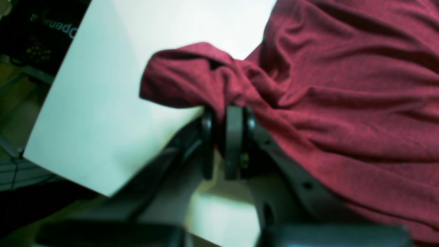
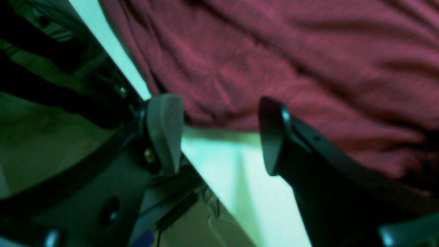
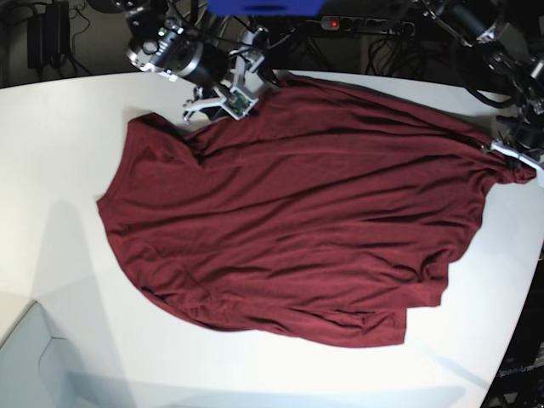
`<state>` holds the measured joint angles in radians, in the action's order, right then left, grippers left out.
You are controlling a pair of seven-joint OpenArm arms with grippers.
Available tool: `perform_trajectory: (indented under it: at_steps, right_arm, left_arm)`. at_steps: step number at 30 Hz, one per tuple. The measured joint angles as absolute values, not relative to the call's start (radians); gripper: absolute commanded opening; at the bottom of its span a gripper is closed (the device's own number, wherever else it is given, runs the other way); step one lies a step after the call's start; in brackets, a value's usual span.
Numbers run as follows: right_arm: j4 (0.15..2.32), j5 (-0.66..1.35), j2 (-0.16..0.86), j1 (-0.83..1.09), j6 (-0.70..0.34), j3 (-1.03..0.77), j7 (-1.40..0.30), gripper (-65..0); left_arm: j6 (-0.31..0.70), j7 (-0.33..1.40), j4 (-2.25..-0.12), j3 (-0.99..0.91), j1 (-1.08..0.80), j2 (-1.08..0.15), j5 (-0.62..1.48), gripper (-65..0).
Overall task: Layout the t-shirt on the table in an organized manner, then fold the t-shirt properly
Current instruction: 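Pull the collar corner with the right gripper outward to tension the collar edge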
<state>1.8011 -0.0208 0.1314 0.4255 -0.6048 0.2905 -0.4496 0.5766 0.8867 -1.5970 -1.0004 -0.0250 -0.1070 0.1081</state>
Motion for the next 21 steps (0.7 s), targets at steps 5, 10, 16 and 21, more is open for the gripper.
perform_trajectory:
  at_steps: [5,10,16,21]
  right_arm:
    - [1.75,-0.021,0.13,0.425,-0.605,0.318,-0.453,-26.9]
    - [1.748,-0.023,0.109,0.425,-0.604,0.312,-0.451,-26.9]
    - [1.705,-0.019,0.094,0.416,-0.605,0.319,-0.434,-27.0]
    - [1.676,-0.014,0.077,0.397,-0.605,0.325,-0.432,-27.2]
  left_arm:
    - [0.577,0.887,-1.597,-0.999,-0.025,-0.108,0.105,-64.8]
    - [0.577,0.886,-1.597,-0.999,-0.025,-0.108,0.105,-64.8]
    - [0.577,0.886,-1.597,-0.999,-0.025,-0.108,0.105,-64.8]
    - [0.577,0.886,-1.597,-0.999,-0.025,-0.108,0.105,-64.8]
